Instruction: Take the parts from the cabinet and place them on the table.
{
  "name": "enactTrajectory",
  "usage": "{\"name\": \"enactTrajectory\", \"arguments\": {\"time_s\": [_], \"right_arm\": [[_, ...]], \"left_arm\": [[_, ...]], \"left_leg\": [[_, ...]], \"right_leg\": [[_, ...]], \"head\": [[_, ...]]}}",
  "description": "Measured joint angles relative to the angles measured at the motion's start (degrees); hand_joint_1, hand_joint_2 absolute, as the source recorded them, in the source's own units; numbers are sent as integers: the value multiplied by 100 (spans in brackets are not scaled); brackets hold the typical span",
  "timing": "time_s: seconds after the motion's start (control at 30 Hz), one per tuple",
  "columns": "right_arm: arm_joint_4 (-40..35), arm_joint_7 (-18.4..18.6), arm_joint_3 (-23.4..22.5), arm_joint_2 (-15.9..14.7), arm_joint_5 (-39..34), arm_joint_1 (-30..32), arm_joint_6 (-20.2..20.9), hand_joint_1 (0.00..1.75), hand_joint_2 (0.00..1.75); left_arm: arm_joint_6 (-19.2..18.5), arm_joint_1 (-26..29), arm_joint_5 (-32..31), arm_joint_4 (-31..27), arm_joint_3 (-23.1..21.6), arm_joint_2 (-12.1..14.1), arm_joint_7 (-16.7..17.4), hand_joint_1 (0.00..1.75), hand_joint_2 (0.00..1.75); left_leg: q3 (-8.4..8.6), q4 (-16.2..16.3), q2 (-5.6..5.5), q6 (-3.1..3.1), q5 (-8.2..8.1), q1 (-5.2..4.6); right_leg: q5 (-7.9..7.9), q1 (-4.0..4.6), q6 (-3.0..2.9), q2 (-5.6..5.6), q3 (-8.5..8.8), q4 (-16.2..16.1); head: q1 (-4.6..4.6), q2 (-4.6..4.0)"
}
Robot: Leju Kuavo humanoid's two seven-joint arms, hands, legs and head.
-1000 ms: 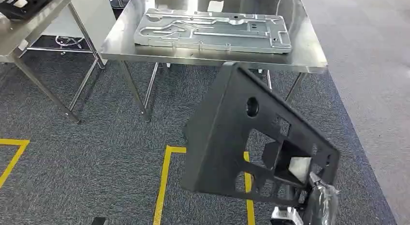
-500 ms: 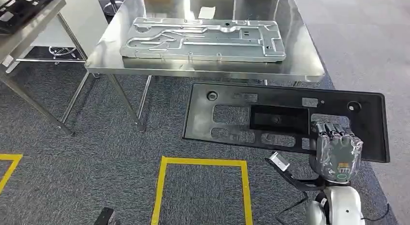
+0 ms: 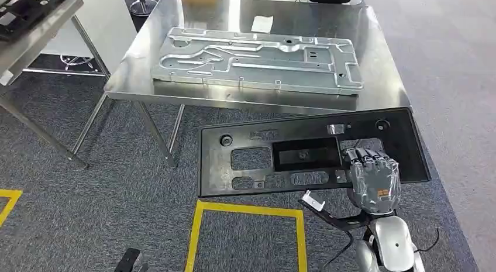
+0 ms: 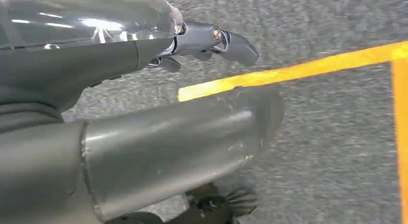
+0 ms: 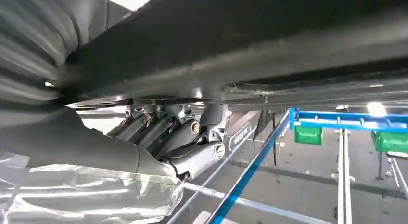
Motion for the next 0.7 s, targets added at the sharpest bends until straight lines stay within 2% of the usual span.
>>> {"name": "enactTrajectory", "arguments": {"time_s": [0.03,0.07,0.1,0.17,0.2,0.23,0.27,0.3,0.33,0.37,0.4,0.43,0.47,0.5,0.53,0.57,0.6,0.63,0.67,0.7], "right_arm": [[24,7,4,-7,0,-1,4,175,175],[44,6,24,-11,0,-13,11,175,175],[44,13,50,-13,0,-17,11,175,175],[46,35,83,-31,0,-44,20,175,175],[53,92,138,-33,0,-50,44,175,175],[72,150,225,-35,0,-86,74,175,175],[100,207,323,-35,0,-120,74,175,175],[155,282,449,-44,0,-143,70,175,175],[199,350,560,-53,0,-147,70,175,175],[236,407,674,-68,0,-146,70,175,175],[273,461,794,-77,0,-147,68,175,175],[313,498,912,-77,0,-147,66,175,175],[354,540,1034,-77,0,-149,63,175,175],[398,546,1155,-74,0,-150,55,175,175],[464,546,1268,-74,0,-165,39,175,175],[507,531,1357,-66,0,-165,17,175,175],[534,509,1421,-59,0,-152,15,175,175],[568,470,1504,-40,0,-142,11,175,175],[586,451,1547,-29,0,-148,7,175,175],[614,435,1578,-20,-4,-146,0,175,175]], "left_arm": [[0,-5,-2,2,0,-2,7,0,0],[0,-17,-4,2,0,-4,6,0,0],[0,-18,-4,2,0,-2,11,0,0],[-2,-36,-4,2,-2,0,18,0,0],[-7,-44,-9,2,-2,-2,28,0,0],[-7,-62,-11,2,-2,-2,41,0,0],[-9,-70,-39,2,-2,-2,40,0,0],[-9,-67,-77,2,-2,-2,37,0,0],[-9,-63,-123,2,-2,-2,37,0,0],[-11,-62,-140,2,-2,-2,39,0,0],[-13,-64,-166,2,-2,-2,44,0,0],[-13,-67,-201,2,-2,-2,50,0,0],[-9,-68,-247,2,-2,0,55,0,0],[-9,-63,-249,2,2,0,57,0,0],[-9,-47,-254,2,7,4,59,0,0],[-11,-66,-267,4,4,-2,68,0,0],[-9,-65,-278,2,4,-4,74,0,0],[-9,-68,-297,2,4,-4,74,0,0],[-9,-78,-299,2,4,-4,74,0,0],[-9,-81,-308,2,4,-26,72,0,0]], "left_leg": [[138,51,-18,-39,-74,-16],[114,0,-20,-96,-128,-21],[192,-48,-17,-130,-144,-14],[218,108,-16,-203,-63,-22],[124,383,20,-218,-30,2],[-86,751,42,-237,-45,4],[-360,1140,49,-243,-156,9],[-655,1495,54,-257,-386,9],[-882,1692,56,-251,-607,9],[-1021,1706,59,-250,-676,9],[-1073,1553,66,-244,-610,9],[-1043,1222,70,-232,-362,8],[-969,813,71,-205,17,4],[-897,385,81,-168,492,-8],[-942,265,83,-150,715,-51],[-901,220,94,-138,576,-69],[-871,221,93,-100,646,-85],[-859,169,80,-65,625,-69],[-766,144,69,-29,615,-50],[-681,88,68,-3,607,-31]], "right_leg": [[46,45,-49,-4,-19,-35],[-37,67,-117,-1,24,-17],[-18,79,-168,13,46,-30],[-76,41,-263,23,215,-114],[-123,39,-312,15,317,-162],[-168,40,-356,16,376,-173],[-222,42,-372,22,421,-173],[-287,47,-382,31,485,-173],[-352,53,-385,40,553,-173],[-414,59,-384,44,624,-172],[-478,66,-382,46,709,-172],[-551,72,-375,47,813,-172],[-626,81,-365,42,917,-172],[-699,82,-351,38,981,-178],[-765,95,-321,41,1061,-143],[-798,95,-276,65,1033,-173],[-831,84,-226,65,1052,-218],[-782,91,-195,62,1088,-140],[-781,99,-172,59,1126,-135],[-791,79,-147,45,1081,27]], "head": [[-7,0],[18,0],[20,0],[9,0],[20,0],[-15,0],[-6,0],[-13,0],[-11,0],[-11,0],[-13,0],[-11,0],[-11,0],[-11,0],[18,0],[5,0],[9,0],[11,0],[9,0],[13,0]]}}
